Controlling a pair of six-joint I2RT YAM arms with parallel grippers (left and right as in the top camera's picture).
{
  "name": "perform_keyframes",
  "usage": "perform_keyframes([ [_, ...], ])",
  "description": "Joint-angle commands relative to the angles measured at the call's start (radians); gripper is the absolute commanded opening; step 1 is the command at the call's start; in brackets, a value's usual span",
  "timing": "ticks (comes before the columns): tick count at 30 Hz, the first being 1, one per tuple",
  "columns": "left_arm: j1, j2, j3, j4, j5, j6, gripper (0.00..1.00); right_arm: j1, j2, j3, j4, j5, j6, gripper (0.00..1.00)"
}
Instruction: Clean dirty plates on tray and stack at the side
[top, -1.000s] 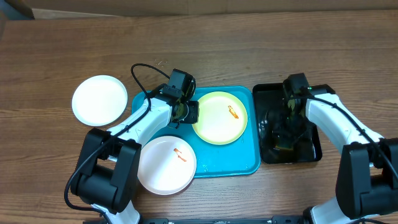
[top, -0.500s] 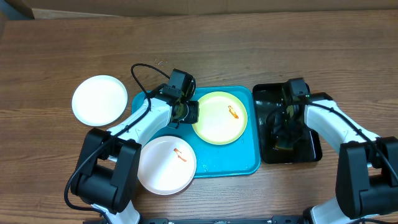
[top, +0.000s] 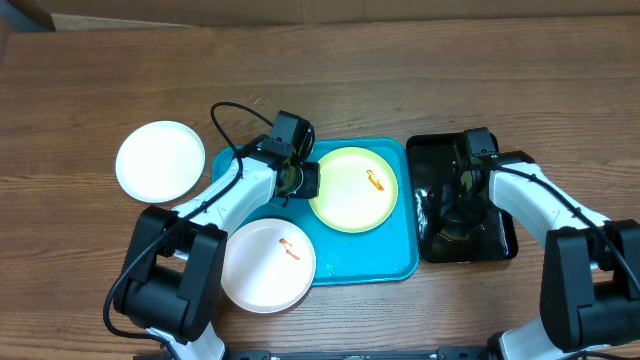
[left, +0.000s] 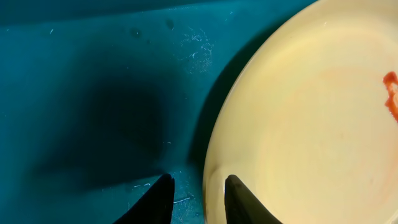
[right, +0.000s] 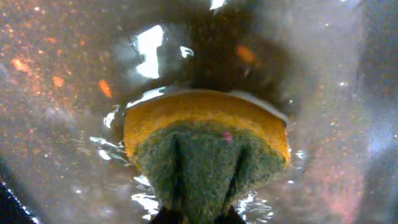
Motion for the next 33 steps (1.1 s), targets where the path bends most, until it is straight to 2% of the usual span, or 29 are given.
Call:
perform_keyframes([
  [1,-0.005,0.008,-0.006,0.003,-0.010,-0.006,0.29,-0.002,-0.009,0.016,0.001,0.006,-0.002,0.04],
  [11,-0.021,0.008,-0.024,0.023,-0.010,-0.007,0.27,-0.002,-0.009,0.031,-0.001,0.006,-0.002,0.04],
  [14,-0.029,0.008,-0.024,0.031,-0.011,-0.006,0.21,-0.002,-0.009,0.072,-0.035,0.006,-0.002,0.04],
  [17,-0.033,0.008,-0.026,0.033,-0.014,-0.006,0.21,-0.002,-0.009,0.135,-0.093,0.008,-0.002,0.04],
  [21,-0.033,0.008,-0.027,0.033,-0.019,-0.006,0.04,-0.002,-0.009,0.225,-0.179,0.040,-0.002,0.04],
  [33,-0.031,0.008,-0.027,0.029,-0.059,-0.006,0.06,0.000,-0.009,0.261,-0.204,0.004,0.028,0.04],
])
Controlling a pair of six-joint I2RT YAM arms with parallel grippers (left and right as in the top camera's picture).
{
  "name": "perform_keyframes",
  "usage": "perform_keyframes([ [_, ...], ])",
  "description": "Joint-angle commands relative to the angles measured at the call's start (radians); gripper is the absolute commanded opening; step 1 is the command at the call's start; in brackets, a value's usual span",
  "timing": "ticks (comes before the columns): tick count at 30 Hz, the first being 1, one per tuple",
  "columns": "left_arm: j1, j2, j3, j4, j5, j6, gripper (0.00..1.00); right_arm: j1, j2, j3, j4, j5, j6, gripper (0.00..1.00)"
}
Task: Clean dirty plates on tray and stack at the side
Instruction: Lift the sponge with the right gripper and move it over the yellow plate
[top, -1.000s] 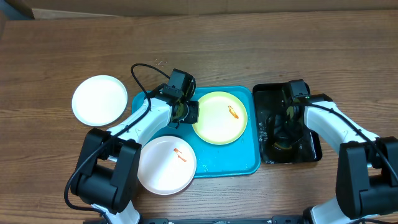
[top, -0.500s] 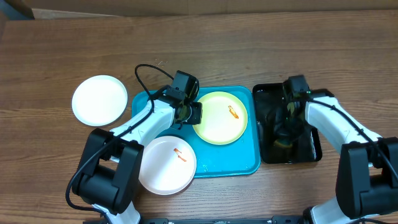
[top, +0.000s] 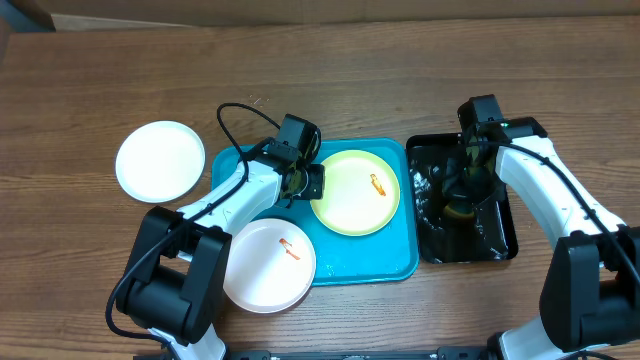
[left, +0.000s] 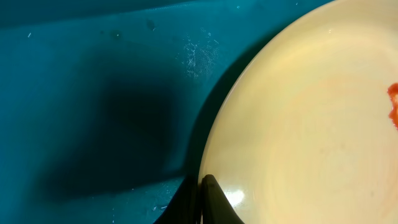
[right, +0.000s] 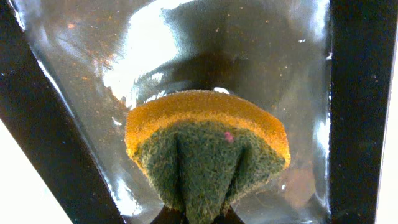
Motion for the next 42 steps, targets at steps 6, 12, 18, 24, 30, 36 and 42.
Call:
perform_keyframes([
  [6,-0.002,0.008,-0.011,-0.003,-0.027,-0.002,0.08,0.012,-0.009,0.018,0.003,0.018,0.059,0.04],
  [12,-0.002,0.008,-0.011,-0.006,-0.028,-0.002,0.07,0.018,-0.009,0.035,0.003,-0.046,-0.002,0.04],
  [18,-0.002,0.008,-0.011,-0.006,-0.028,-0.003,0.08,0.037,-0.009,0.162,-0.037,-0.169,-0.040,0.04],
  [24,-0.002,0.008,-0.011,-0.006,-0.028,-0.003,0.09,0.146,-0.009,0.246,-0.012,-0.239,-0.090,0.04],
  [30,-0.002,0.008,-0.011,-0.006,-0.028,-0.003,0.10,0.321,0.012,0.226,0.079,-0.026,-0.114,0.04],
  [36,-0.002,0.008,-0.011,-0.006,-0.027,-0.003,0.11,0.436,0.105,0.222,0.123,0.244,-0.114,0.04],
  [42,-0.002,0.008,-0.011,-0.006,-0.027,-0.003,0.11,0.449,0.209,0.222,0.131,0.319,-0.114,0.04],
])
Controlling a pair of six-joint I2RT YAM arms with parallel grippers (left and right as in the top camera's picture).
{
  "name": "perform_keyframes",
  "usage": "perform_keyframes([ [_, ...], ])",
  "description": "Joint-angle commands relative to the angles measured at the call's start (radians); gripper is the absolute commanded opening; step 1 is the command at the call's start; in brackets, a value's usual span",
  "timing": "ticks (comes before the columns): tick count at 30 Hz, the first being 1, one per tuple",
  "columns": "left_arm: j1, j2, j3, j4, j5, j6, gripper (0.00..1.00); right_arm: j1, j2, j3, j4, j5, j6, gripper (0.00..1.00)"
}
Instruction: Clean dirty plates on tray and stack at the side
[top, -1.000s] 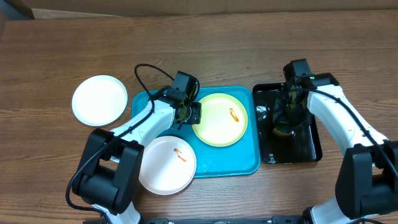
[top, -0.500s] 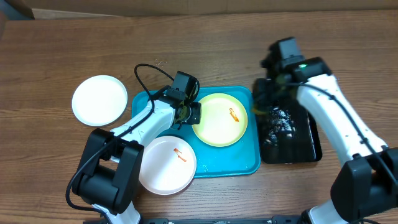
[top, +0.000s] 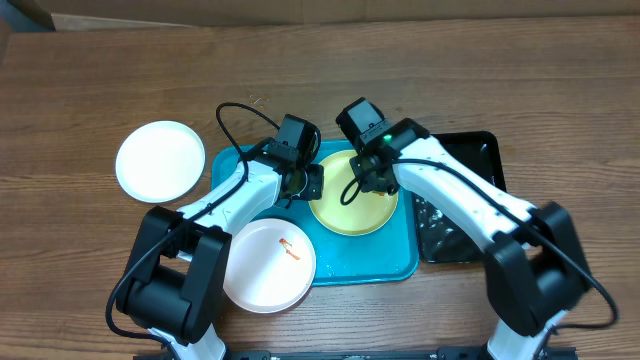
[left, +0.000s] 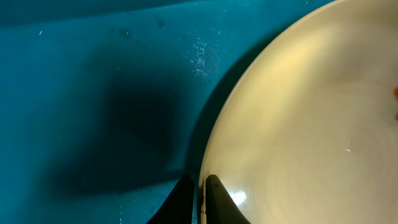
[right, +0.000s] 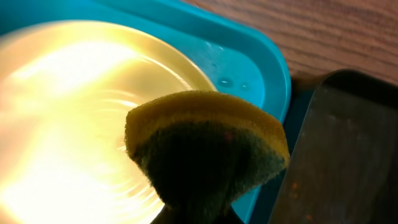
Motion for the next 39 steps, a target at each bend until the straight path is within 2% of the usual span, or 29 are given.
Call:
perform_keyframes([
  [1,-0.002,0.008,-0.011,0.000,-0.013,-0.003,0.11,-0.009,0.043,-0.002,0.009,0.094,-0.005,0.04],
  [15,-0.002,0.008,-0.011,0.000,-0.006,-0.003,0.12,-0.015,0.188,-0.003,0.050,0.012,0.000,0.04],
  [26,-0.002,0.008,-0.011,0.001,0.010,-0.003,0.12,-0.016,0.192,-0.003,0.055,-0.208,-0.001,0.04],
  [35,-0.002,0.008,-0.011,0.001,0.010,-0.003,0.12,-0.016,0.192,-0.002,0.046,-0.285,-0.006,0.04],
  [39,-0.002,0.008,-0.011,0.001,0.010,-0.003,0.13,-0.020,0.192,0.005,0.035,-0.400,-0.075,0.04],
])
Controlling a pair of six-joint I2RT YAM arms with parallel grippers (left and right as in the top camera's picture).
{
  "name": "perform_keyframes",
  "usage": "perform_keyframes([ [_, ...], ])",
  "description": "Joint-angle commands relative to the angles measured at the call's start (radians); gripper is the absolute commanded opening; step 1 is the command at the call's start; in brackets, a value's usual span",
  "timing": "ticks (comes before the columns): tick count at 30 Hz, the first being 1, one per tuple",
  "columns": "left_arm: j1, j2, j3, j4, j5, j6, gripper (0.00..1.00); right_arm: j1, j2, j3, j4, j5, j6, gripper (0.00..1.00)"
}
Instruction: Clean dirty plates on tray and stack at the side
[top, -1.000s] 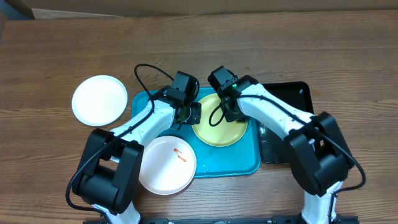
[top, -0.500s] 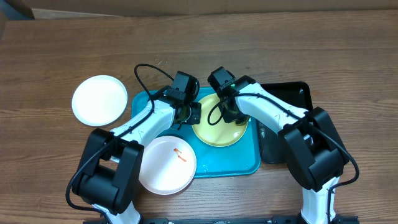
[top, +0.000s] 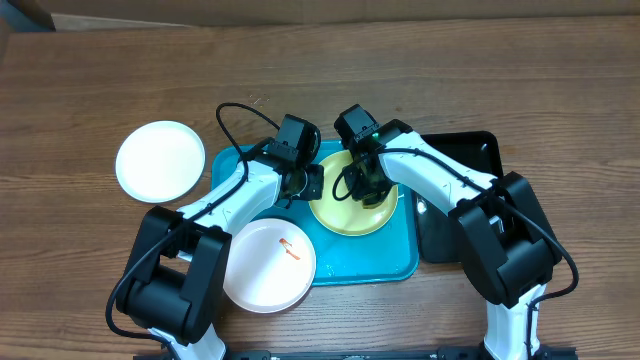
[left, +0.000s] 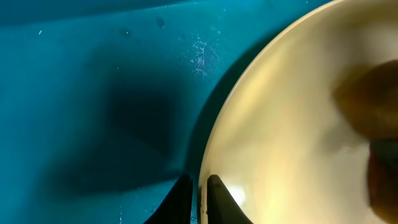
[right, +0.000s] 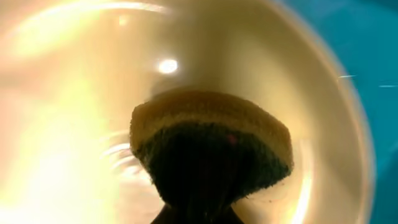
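Observation:
A yellow plate (top: 345, 210) lies on the teal tray (top: 395, 260). My left gripper (left: 198, 200) is shut on the plate's left rim (left: 205, 163), one finger on each side of it. My right gripper (top: 365, 182) is shut on a yellow-and-green sponge (right: 211, 152) and presses it down on the yellow plate (right: 74, 124). The sponge covers the spot where the plate is soiled. A white plate (top: 265, 265) with an orange smear lies at the tray's near left corner. A clean white plate (top: 160, 160) rests on the table left of the tray.
A black tub (top: 480, 150) with water stands right of the tray. The left arm's black cable (top: 232, 112) loops above the tray's far left corner. Bare wooden table (top: 400, 70) lies behind.
My right gripper has gone down with the sponge from just above the yellow plate's far side onto its middle. The left gripper still pinches the rim.
My right gripper held the sponge down in the water tub while my left stood open at the yellow plate's rim. Then the left was shut on the rim and the sponge was lifted in the tub. The sponge was then over the plate, and now on it.

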Motion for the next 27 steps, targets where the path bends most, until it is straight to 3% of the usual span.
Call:
perform_keyframes([
  [1,-0.002,0.008,-0.010,0.001,0.009,-0.003,0.12,-0.002,0.033,-0.003,-0.017,-0.167,-0.055,0.04],
  [6,-0.002,0.008,-0.010,0.001,0.009,-0.003,0.13,-0.046,0.033,0.069,-0.054,-0.312,-0.060,0.04],
  [13,-0.002,0.008,-0.010,0.001,0.009,-0.003,0.13,-0.162,0.011,0.233,-0.213,-0.594,-0.185,0.04],
  [27,-0.002,0.008,-0.010,0.003,0.009,-0.003,0.13,-0.455,-0.100,0.261,-0.512,-0.327,-0.181,0.04],
])
